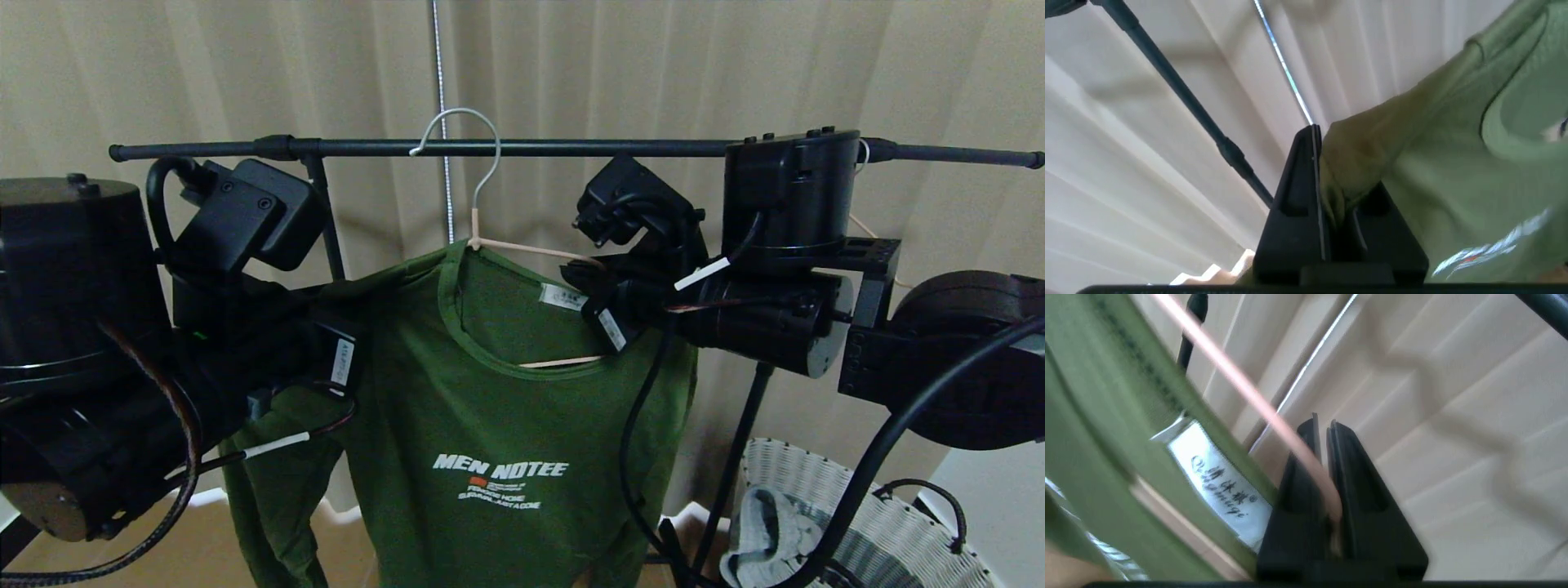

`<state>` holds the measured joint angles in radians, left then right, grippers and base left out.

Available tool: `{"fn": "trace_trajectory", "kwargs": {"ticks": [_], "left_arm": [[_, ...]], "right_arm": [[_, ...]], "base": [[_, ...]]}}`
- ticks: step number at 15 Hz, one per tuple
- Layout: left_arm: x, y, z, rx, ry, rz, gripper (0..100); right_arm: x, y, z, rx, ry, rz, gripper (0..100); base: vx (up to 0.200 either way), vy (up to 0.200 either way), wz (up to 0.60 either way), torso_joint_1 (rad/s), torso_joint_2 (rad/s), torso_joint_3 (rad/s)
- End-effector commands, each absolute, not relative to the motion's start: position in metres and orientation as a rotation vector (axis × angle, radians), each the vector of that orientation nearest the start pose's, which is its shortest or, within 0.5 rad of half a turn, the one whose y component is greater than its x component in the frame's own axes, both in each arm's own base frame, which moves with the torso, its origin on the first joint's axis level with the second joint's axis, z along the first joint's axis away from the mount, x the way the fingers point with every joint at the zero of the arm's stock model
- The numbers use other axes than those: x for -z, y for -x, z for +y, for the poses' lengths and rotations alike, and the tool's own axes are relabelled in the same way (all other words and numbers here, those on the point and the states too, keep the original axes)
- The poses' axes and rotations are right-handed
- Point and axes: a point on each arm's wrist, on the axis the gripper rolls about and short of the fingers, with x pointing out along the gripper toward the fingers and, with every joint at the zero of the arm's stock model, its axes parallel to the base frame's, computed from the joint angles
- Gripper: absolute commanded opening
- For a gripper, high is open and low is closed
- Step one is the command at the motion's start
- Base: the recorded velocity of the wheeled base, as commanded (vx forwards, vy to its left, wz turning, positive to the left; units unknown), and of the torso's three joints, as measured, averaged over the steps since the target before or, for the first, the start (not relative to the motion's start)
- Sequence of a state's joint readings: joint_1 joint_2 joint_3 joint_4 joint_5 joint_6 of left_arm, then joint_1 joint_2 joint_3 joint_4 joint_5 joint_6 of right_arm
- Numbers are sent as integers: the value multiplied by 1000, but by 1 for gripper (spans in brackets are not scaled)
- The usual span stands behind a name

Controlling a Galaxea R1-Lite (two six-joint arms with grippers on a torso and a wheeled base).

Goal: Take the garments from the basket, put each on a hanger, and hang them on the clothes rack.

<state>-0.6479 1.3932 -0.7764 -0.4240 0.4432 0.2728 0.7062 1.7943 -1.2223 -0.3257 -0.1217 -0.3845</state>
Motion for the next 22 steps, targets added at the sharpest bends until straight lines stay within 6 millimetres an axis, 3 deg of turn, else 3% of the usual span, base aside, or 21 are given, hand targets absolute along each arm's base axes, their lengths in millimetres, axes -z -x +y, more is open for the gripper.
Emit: {"fn": "trace_trajectory", "kwargs": {"ticks": [1, 6, 7, 11, 16, 18, 22], "left_arm": [[-235, -191, -132, 221, -375, 143, 0], [-233, -190, -131, 222, -377, 148, 0], [-234, -190, -131, 223, -374, 147, 100], [-236, -188, -130, 294, -347, 133, 100], [-242, -175, -121, 353, -307, 101, 100], [-233, -170, -116, 350, -317, 125, 100], [-206, -173, -102, 317, -352, 221, 100]], "right_arm": [[-237, -270, 227, -615, 473, 114, 0], [-239, -269, 226, -614, 471, 108, 0], [-239, -269, 225, -615, 470, 110, 0], [-246, -263, 217, -583, 465, 98, 0], [-249, -254, 179, -489, 458, 122, 0], [-254, -251, 157, -435, 432, 121, 0], [-265, -232, 142, -420, 371, 96, 0]], "base": [[0, 0, 0, 0, 0, 0], [0, 0, 0, 0, 0, 0], [0, 0, 0, 0, 0, 0], [0, 0, 0, 0, 0, 0], [0, 0, 0, 0, 0, 0], [0, 0, 0, 0, 0, 0], [0, 0, 0, 0, 0, 0]]}}
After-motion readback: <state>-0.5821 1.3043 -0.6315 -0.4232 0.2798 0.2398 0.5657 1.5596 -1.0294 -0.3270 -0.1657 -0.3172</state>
